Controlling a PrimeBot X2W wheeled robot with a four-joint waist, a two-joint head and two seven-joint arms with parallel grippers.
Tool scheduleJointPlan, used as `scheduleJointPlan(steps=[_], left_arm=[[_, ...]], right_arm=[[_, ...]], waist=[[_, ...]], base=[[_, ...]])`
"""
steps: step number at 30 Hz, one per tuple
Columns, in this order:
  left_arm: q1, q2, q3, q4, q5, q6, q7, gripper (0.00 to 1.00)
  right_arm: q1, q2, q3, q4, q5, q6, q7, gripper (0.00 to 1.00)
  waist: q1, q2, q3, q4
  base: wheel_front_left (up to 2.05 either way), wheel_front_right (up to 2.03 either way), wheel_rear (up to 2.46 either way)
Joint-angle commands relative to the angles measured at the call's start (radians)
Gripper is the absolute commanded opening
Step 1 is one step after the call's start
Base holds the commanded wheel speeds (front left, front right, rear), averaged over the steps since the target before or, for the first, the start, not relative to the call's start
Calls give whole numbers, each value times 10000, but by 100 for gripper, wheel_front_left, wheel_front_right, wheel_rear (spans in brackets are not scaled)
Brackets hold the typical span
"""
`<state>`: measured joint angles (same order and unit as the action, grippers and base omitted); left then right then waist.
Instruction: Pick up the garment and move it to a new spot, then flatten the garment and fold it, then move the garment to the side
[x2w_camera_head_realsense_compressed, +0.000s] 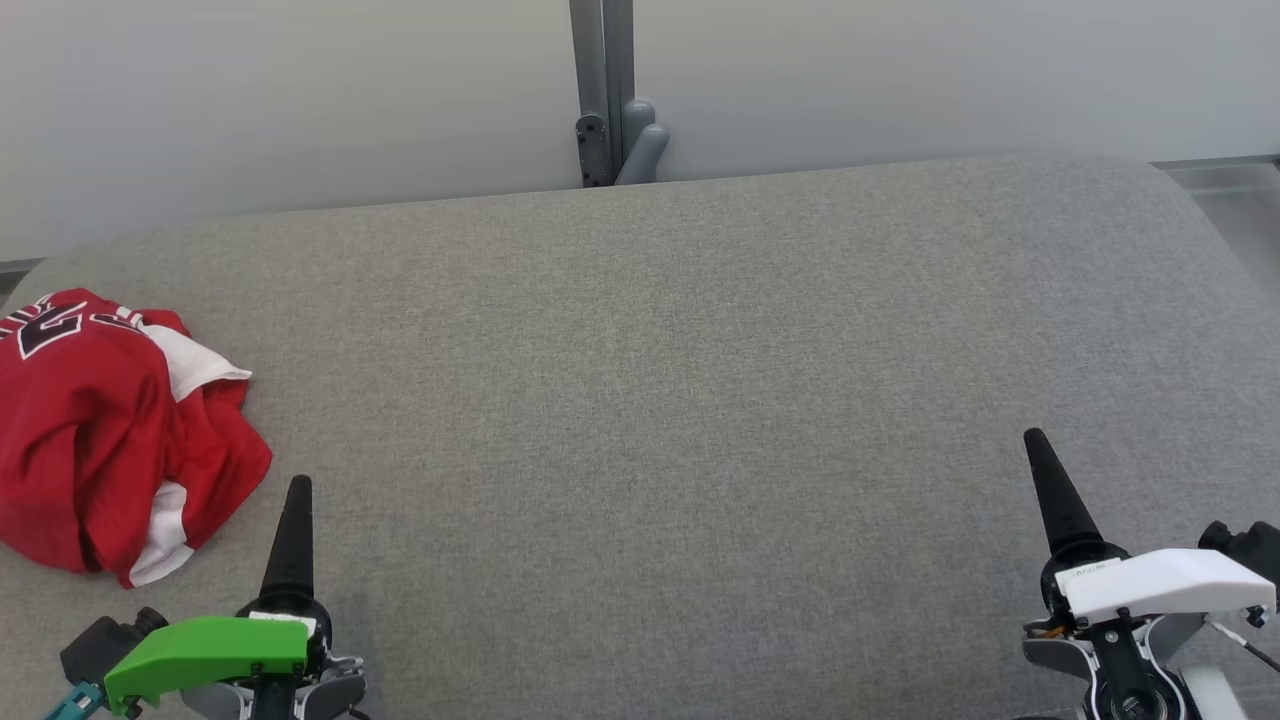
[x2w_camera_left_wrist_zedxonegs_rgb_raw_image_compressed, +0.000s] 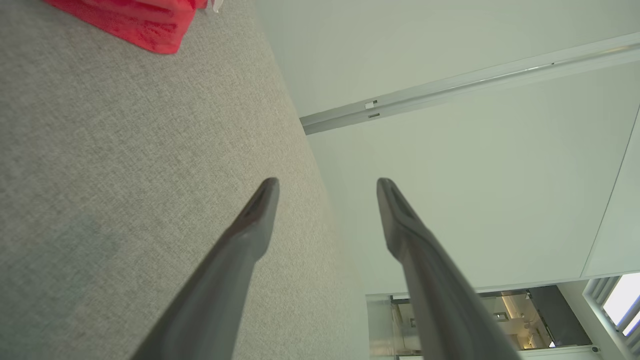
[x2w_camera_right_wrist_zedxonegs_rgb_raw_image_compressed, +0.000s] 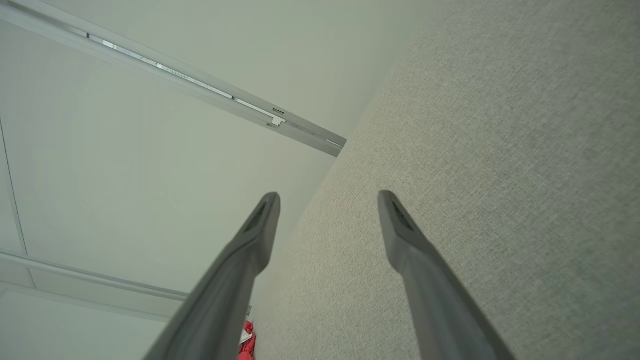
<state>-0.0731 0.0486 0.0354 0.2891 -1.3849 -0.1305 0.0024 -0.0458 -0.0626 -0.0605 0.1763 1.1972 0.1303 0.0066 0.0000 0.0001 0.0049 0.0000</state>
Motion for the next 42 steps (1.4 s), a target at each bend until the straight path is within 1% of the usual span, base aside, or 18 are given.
scheduleJointPlan(steps=[1, 10, 15, 18, 27, 42], left_arm=[[-229, 78, 56, -159, 474, -1, -91, 100], [-112, 73, 100, -380, 3264, -1, -440, 100], [-23, 139, 72, -568, 4575, -1, -618, 100], [51, 168, -50, -595, 5168, -1, -719, 100], [137, 258, -326, -340, 5931, -2, -1016, 100], [136, 440, -526, -355, 7446, -2, -1416, 100]], right_arm=[[-86, -127, 65, -266, -543, 1, -106, 100], [-11, -446, 446, -512, -2821, 2, -457, 100], [-20, -614, 690, -461, -3845, 2, -640, 100], [2, -631, 772, -429, -4366, 2, -746, 100], [114, -562, 778, -206, -5557, 3, -1040, 100], [202, -689, 824, -378, -7344, 4, -1450, 100]], waist=[[0, -1, -1, 4], [0, -1, -9, 17], [0, -1, -22, 29], [0, -1, -30, 41], [0, -1, -49, 51], [0, -1, -29, 95]], base=[[0, 0, 0], [0, 0, 0], [0, 0, 0], [0, 0, 0], [0, 0, 0], [0, 0, 0]])
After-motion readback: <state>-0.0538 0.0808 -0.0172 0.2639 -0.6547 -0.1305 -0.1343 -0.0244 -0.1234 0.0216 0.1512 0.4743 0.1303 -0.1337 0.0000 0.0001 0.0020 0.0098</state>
